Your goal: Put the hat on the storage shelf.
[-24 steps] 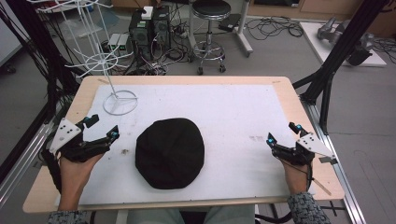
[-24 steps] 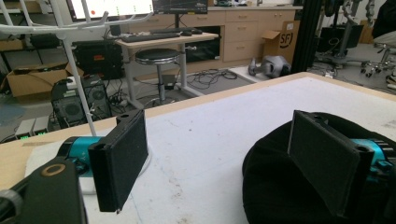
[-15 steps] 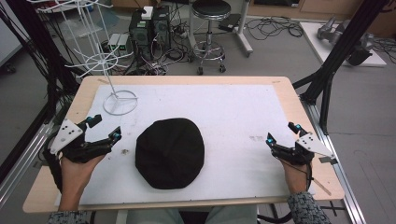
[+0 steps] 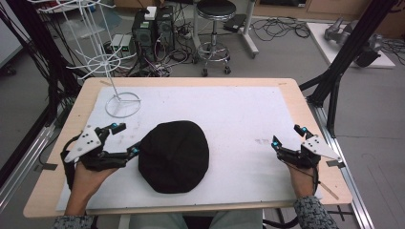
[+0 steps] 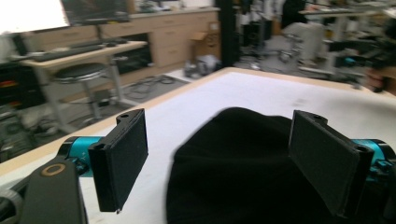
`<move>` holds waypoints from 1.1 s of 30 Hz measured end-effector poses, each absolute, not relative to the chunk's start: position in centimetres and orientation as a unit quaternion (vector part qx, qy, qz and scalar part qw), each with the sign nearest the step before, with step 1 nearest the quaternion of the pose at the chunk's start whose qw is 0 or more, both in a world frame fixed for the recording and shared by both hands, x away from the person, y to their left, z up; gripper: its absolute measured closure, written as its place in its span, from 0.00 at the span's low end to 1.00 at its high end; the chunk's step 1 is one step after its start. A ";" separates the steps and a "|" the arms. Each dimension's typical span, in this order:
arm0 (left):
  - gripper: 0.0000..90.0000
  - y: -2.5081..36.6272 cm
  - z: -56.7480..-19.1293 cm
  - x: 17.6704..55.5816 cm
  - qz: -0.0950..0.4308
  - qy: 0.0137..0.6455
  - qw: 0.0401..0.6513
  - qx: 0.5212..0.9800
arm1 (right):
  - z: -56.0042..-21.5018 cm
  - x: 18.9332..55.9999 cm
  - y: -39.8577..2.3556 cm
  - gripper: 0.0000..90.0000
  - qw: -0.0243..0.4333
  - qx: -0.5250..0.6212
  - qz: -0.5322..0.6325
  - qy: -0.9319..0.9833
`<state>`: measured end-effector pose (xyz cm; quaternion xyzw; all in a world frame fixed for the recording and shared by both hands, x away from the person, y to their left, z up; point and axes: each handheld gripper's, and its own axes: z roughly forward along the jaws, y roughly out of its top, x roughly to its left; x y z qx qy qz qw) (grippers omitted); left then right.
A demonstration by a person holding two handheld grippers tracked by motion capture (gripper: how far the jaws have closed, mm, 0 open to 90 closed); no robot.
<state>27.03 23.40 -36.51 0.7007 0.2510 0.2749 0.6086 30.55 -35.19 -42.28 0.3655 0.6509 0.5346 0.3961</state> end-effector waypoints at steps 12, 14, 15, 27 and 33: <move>0.24 18.7 -39.4 27.8 0.217 0.181 0.588 0.757 | -42.4 30.6 -35.3 0.12 0.389 0.369 0.535 0.653; 0.24 18.4 -39.9 28.0 0.219 0.180 0.578 0.766 | -42.4 30.6 -35.2 0.12 0.386 0.371 0.535 0.654; 0.24 18.4 -40.1 28.1 0.219 0.181 0.574 0.768 | -42.4 30.6 -35.2 0.12 0.386 0.370 0.535 0.654; 0.23 18.0 -40.9 28.3 0.198 0.143 0.578 0.779 | -42.4 30.5 -35.3 0.12 0.382 0.373 0.534 0.655; 0.20 17.3 -41.4 28.4 0.217 0.130 0.566 0.785 | -42.5 30.6 -35.3 0.12 0.382 0.371 0.531 0.658</move>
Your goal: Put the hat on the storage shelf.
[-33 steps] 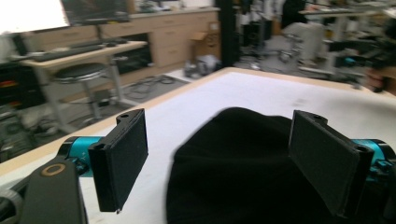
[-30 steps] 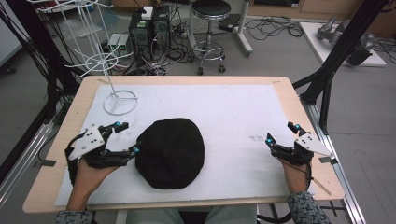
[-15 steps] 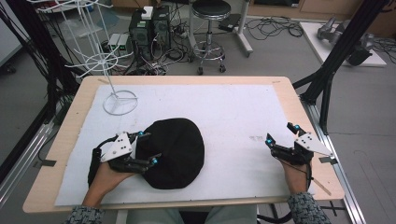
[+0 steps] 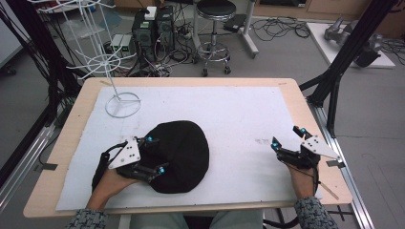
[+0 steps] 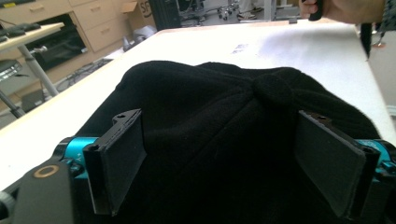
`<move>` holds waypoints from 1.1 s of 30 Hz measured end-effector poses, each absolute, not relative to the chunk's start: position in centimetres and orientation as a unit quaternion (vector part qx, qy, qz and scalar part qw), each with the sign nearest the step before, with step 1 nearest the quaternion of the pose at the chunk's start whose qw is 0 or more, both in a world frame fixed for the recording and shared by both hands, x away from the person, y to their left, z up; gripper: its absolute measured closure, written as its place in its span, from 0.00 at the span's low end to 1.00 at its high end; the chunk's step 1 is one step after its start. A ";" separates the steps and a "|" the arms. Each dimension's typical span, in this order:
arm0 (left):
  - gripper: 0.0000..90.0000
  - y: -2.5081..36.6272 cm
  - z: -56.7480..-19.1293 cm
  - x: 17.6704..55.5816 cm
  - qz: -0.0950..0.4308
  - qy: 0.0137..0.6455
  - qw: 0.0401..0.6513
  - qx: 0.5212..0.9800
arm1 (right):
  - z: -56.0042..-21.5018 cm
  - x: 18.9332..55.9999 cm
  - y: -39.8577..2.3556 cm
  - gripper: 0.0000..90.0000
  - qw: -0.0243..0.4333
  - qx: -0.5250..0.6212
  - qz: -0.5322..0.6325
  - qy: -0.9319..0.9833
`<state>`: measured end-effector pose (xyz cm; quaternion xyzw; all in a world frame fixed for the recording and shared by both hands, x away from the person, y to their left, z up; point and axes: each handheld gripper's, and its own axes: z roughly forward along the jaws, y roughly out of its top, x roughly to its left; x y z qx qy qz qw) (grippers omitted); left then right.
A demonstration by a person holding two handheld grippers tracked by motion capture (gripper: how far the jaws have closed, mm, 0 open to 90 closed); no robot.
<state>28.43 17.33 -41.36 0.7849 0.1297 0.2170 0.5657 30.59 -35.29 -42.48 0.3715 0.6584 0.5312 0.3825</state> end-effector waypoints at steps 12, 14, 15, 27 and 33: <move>0.76 16.5 -41.8 28.5 0.205 0.117 0.534 0.812 | -42.5 30.6 -35.3 0.12 0.379 0.376 0.531 0.658; 0.82 16.5 -41.6 28.5 0.207 0.118 0.536 0.810 | -42.5 30.5 -35.3 0.12 0.380 0.376 0.529 0.659; 0.86 16.5 -41.4 28.5 0.210 0.120 0.539 0.807 | -42.5 30.5 -35.3 0.12 0.379 0.378 0.529 0.659; 0.93 16.8 -39.4 29.1 0.212 0.109 0.567 0.788 | -42.6 30.4 -35.9 0.12 0.380 0.390 0.527 0.652; 0.93 16.8 -37.3 30.2 0.205 0.108 0.578 0.782 | -42.6 30.3 -36.1 0.12 0.382 0.394 0.527 0.649</move>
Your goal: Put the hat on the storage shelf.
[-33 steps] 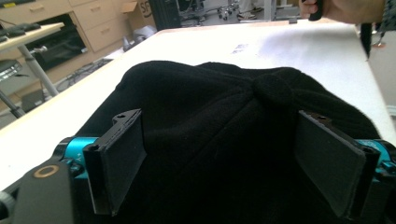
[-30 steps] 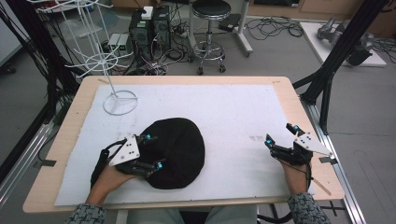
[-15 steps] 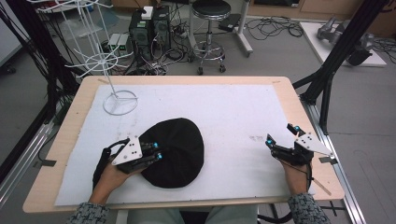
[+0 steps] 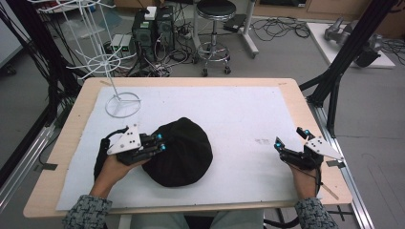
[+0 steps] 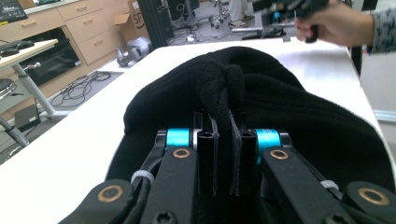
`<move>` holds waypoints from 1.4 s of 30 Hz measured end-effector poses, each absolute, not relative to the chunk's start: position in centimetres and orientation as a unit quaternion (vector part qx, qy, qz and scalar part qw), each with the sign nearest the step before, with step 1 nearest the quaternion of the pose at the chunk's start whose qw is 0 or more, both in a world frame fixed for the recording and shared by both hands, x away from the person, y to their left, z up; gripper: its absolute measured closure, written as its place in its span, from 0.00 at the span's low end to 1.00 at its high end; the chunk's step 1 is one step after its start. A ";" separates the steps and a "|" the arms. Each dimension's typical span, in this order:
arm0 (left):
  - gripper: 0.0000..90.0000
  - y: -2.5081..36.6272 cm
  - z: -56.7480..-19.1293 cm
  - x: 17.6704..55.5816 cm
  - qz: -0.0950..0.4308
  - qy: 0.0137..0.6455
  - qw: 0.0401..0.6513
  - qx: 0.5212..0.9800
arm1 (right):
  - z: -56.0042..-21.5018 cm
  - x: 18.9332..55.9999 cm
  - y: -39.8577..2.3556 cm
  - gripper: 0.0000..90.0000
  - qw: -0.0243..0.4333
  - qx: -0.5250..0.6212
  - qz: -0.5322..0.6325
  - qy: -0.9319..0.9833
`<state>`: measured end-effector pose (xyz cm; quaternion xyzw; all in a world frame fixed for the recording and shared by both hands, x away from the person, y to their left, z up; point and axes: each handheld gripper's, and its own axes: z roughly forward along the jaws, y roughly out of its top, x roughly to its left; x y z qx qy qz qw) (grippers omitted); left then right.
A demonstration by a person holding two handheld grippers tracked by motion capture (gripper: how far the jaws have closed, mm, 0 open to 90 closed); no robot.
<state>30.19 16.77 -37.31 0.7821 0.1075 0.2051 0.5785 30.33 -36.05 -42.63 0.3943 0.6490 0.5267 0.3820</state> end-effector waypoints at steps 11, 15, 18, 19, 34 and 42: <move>0.93 18.9 -32.3 31.9 0.213 0.114 0.589 0.771 | -42.8 30.4 -36.5 0.12 0.378 0.408 0.521 0.648; 0.93 19.4 -29.9 32.0 0.226 0.106 0.585 0.772 | -42.8 30.4 -36.5 0.12 0.379 0.408 0.519 0.648; 0.93 20.0 -28.3 32.2 0.231 0.102 0.585 0.770 | -42.9 30.4 -36.4 0.12 0.379 0.407 0.518 0.649; 0.93 20.2 -27.7 32.3 0.231 0.101 0.588 0.769 | -42.9 30.4 -36.4 0.12 0.379 0.407 0.519 0.650; 0.93 21.0 -19.1 34.3 0.248 0.057 0.585 0.771 | -43.1 30.0 -36.4 0.12 0.377 0.411 0.514 0.652; 0.92 21.7 -15.7 35.1 0.257 0.044 0.598 0.758 | -43.4 29.7 -36.4 0.12 0.371 0.415 0.511 0.655</move>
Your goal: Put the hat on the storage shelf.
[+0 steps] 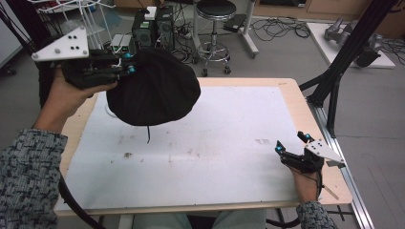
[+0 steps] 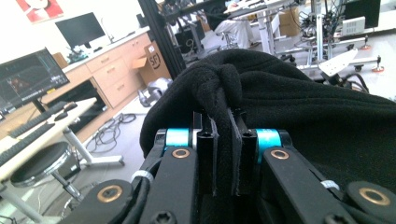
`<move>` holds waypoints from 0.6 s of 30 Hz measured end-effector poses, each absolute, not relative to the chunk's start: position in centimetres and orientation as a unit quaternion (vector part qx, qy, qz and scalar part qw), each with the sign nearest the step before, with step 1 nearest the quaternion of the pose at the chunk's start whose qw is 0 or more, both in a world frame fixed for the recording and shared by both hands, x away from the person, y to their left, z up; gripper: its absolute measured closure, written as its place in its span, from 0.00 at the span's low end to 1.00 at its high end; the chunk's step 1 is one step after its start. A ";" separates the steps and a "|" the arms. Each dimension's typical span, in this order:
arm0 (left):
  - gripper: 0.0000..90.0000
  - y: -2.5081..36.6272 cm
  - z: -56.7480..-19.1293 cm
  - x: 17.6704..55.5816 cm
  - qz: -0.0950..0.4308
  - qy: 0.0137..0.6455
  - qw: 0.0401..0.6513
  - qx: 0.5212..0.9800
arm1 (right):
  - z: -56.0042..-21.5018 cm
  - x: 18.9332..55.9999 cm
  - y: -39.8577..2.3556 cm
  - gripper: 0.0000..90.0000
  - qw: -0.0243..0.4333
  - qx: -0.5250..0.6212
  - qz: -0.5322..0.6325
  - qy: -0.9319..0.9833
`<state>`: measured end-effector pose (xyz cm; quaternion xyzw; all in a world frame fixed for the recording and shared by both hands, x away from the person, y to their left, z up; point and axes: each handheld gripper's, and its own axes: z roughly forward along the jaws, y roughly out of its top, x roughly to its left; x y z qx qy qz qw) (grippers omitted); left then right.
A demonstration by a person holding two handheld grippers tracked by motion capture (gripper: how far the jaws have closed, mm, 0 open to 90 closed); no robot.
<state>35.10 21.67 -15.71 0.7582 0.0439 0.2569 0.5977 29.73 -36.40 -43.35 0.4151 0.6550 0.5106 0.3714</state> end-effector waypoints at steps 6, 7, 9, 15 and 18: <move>0.92 21.8 -12.5 35.7 0.269 0.033 0.602 0.751 | -43.4 29.5 -36.6 0.12 0.371 0.420 0.508 0.654; 0.92 21.8 -12.2 35.7 0.271 0.033 0.603 0.750 | -43.5 29.6 -36.6 0.12 0.371 0.421 0.510 0.652; 0.92 21.9 -10.9 35.7 0.277 0.028 0.603 0.747 | -43.5 29.6 -36.7 0.12 0.372 0.420 0.509 0.653; 0.92 21.9 -8.3 36.0 0.295 0.022 0.607 0.738 | -43.5 29.6 -36.7 0.12 0.371 0.418 0.508 0.655; 0.92 22.0 -7.3 36.0 0.302 0.021 0.608 0.734 | -43.5 29.6 -36.7 0.12 0.370 0.418 0.510 0.654</move>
